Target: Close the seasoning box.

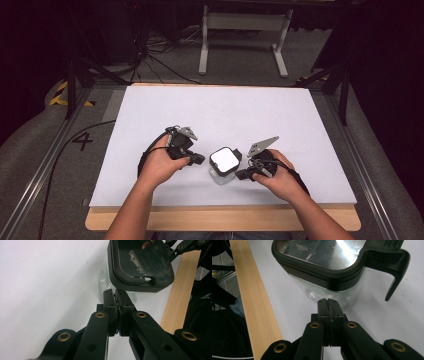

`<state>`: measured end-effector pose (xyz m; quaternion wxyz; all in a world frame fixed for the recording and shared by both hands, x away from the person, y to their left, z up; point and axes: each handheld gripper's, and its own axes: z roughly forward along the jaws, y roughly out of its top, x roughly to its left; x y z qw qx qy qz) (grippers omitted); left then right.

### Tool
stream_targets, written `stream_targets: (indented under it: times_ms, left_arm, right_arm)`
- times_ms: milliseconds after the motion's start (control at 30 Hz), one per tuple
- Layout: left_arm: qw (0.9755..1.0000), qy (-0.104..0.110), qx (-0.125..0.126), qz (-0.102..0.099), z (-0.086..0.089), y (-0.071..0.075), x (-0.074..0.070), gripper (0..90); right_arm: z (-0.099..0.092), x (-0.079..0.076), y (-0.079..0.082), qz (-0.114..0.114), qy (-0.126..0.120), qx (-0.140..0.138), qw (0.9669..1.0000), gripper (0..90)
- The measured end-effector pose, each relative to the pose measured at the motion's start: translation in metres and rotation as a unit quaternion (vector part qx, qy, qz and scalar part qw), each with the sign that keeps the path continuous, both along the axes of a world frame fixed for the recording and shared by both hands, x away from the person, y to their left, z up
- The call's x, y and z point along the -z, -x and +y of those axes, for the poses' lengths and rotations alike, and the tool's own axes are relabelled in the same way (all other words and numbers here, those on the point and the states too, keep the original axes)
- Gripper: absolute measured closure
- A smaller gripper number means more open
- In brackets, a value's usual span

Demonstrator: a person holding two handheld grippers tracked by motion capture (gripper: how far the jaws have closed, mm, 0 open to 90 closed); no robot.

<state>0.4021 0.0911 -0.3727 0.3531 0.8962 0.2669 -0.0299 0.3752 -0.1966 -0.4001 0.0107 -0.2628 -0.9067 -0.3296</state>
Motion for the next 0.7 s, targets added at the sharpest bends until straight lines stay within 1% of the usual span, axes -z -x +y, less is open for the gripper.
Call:
stream_targets:
  times_ms: [33, 67, 100, 133, 167, 267, 300, 367, 400, 433, 467, 500, 533, 633, 700]
  left_arm:
    - [1.0000, -0.001, -0.002, 0.001, 0.001, 0.001, 0.000, 87.6]
    - [1.0000, 0.007, -0.004, -0.002, 0.002, 0.001, 0.001, 87.6]
    - [1.0000, 0.005, -0.004, -0.001, 0.003, 0.002, 0.001, 87.6]
    - [0.9999, 0.007, -0.008, 0.000, 0.003, 0.003, 0.001, 87.6]
    - [1.0000, 0.004, -0.008, 0.001, 0.005, 0.004, 0.001, 87.6]
    - [0.9999, 0.003, -0.012, 0.002, 0.007, 0.006, 0.002, 87.4]
    - [0.9999, -0.005, -0.013, 0.003, 0.009, 0.007, 0.002, 87.3]
    - [0.9999, -0.005, -0.015, 0.004, 0.010, 0.008, 0.003, 87.2]
    - [0.9998, 0.001, -0.018, 0.002, 0.011, 0.009, 0.004, 87.2]
    - [0.9998, -0.005, -0.019, 0.005, 0.012, 0.010, 0.004, 86.8]
    - [0.9997, 0.001, -0.023, 0.002, 0.014, 0.011, 0.005, 86.8]
    - [0.9996, -0.001, -0.026, 0.005, 0.017, 0.012, 0.006, 86.5]
    - [0.9996, -0.001, -0.029, 0.004, 0.018, 0.013, 0.006, 86.5]
    - [0.9994, -0.002, -0.033, 0.006, 0.021, 0.014, 0.006, 86.7]
    - [0.9994, -0.003, -0.035, 0.006, 0.024, 0.016, 0.007, 86.7]
  right_arm:
    - [0.000, 0.000, -0.001, -0.001, 0.001, 0.003, 1.0000, 90.0]
    - [0.000, 0.000, -0.002, -0.001, 0.002, 0.007, 1.0000, 90.0]
    - [0.000, 0.000, -0.003, -0.004, 0.003, 0.011, 0.9999, 90.0]
    - [-0.001, 0.000, -0.005, -0.006, 0.003, 0.011, 0.9999, 90.0]
    - [-0.001, 0.000, -0.008, -0.002, 0.003, 0.022, 0.9998, 90.0]
    - [-0.001, 0.000, -0.011, -0.003, 0.002, 0.031, 0.9995, 90.0]
    - [-0.001, 0.000, -0.015, -0.004, 0.002, 0.038, 0.9993, 90.0]
    - [-0.001, 0.000, -0.018, -0.006, 0.001, 0.041, 0.9991, 90.0]
    - [0.000, 0.000, -0.020, -0.008, 0.002, 0.044, 0.9990, 90.0]
    - [0.001, 0.001, -0.024, -0.009, 0.001, 0.049, 0.9988, 90.0]
    - [0.001, 0.001, -0.024, -0.009, 0.001, 0.049, 0.9988, 90.0]
    - [0.002, 0.002, -0.029, -0.008, 0.001, 0.055, 0.9984, 90.0]
    - [0.003, 0.002, -0.031, -0.013, 0.001, 0.057, 0.9983, 90.0]
    - [0.004, 0.003, -0.036, -0.015, -0.002, 0.061, 0.9980, 90.0]
    - [0.007, 0.004, -0.042, -0.025, -0.004, 0.065, 0.9976, 90.0]
